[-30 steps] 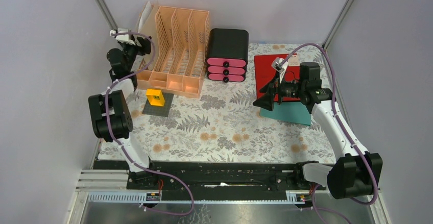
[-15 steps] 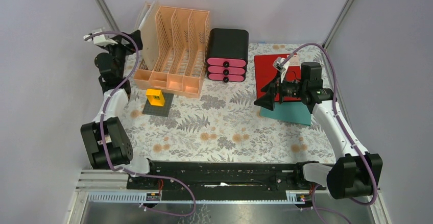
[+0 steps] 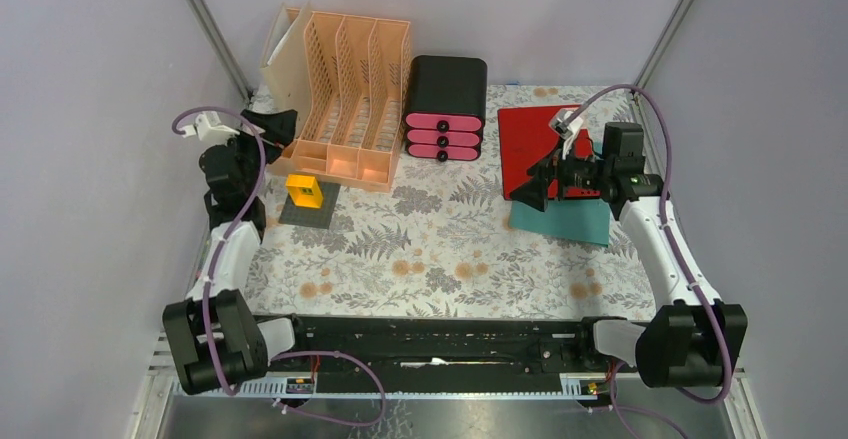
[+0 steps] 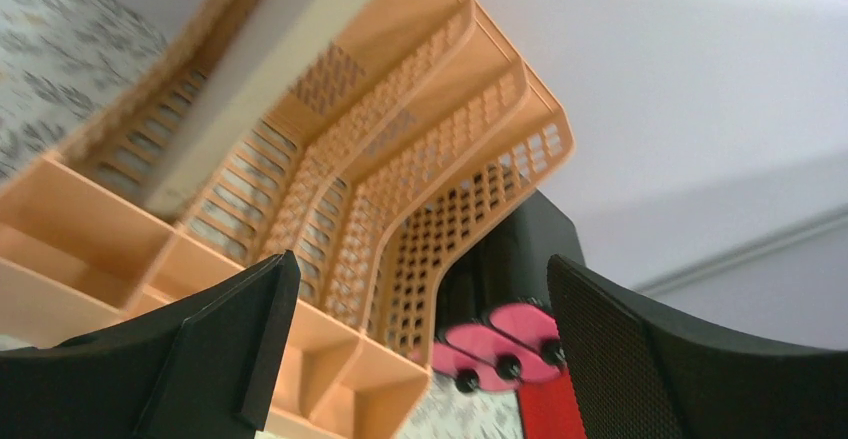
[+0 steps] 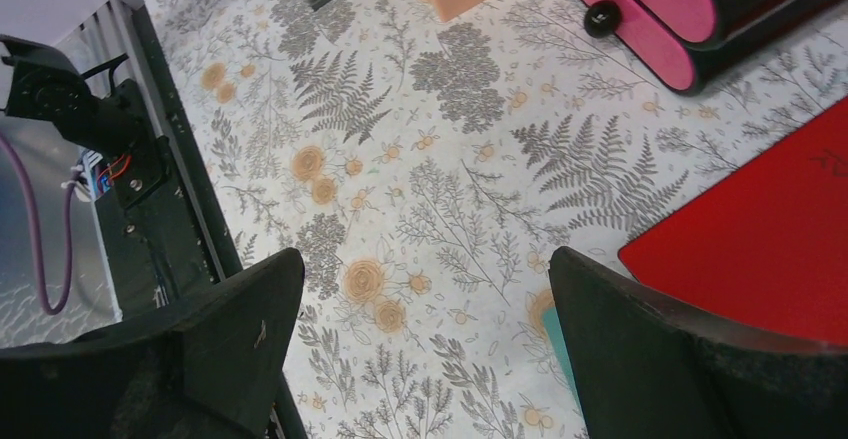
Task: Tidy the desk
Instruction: Place the folder in the storage box, then pick up the folder from the center of the board.
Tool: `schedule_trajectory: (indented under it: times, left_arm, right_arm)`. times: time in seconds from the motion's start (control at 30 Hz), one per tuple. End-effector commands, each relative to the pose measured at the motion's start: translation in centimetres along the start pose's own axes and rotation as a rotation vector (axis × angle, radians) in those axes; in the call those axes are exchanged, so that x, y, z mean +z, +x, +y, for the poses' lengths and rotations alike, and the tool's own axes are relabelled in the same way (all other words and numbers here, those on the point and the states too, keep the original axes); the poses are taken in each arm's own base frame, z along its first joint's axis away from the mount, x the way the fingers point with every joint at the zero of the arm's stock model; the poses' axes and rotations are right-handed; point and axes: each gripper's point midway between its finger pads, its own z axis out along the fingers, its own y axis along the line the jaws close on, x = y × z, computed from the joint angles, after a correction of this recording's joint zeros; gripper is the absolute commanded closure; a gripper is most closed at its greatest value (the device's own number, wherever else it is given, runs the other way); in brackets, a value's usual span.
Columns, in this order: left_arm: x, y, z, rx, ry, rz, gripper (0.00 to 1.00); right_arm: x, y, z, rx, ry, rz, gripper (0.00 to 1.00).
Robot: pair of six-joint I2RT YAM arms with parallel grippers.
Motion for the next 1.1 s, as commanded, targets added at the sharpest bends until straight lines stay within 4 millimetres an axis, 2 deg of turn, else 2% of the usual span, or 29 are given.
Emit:
schedule_trajectory:
  times: [0.0,0.13,0.53,0.67,0.87,1.07]
  left_arm:
    - [-2.5,2.2,-3.9,-0.043,0.126,0.091,0.01]
    - [-4.6,4.8,-5.9,-0.021,0.185,0.17,0.01]
    - [-10.3,15.3,-12.0,0.018,0.455,0.51,0.01]
    - [-12.0,17.6,-13.0,0.021,0.51,0.568,0.01]
    - [-14.0,21.9,-12.8,0.047,0.484,0.643,0.01]
    - [-15.7,25.8,-13.9,0.044,0.507,0.712,0.01]
  right_arm:
    - [-1.4,-1.2,-1.5,-0.029,0.067,-0.03,0.0]
    - [-2.2,-1.0,-3.0,-0.005,0.115,-0.035,0.0]
    - [-4.2,1.3,-8.9,0.097,0.31,0.001,0.0]
    - [-4.8,2.2,-10.6,0.169,0.353,0.01,0.0]
    - [-5.7,3.5,-13.4,0.273,0.438,0.029,0.0]
    - [-6.3,4.4,-15.9,0.321,0.514,0.084,0.0]
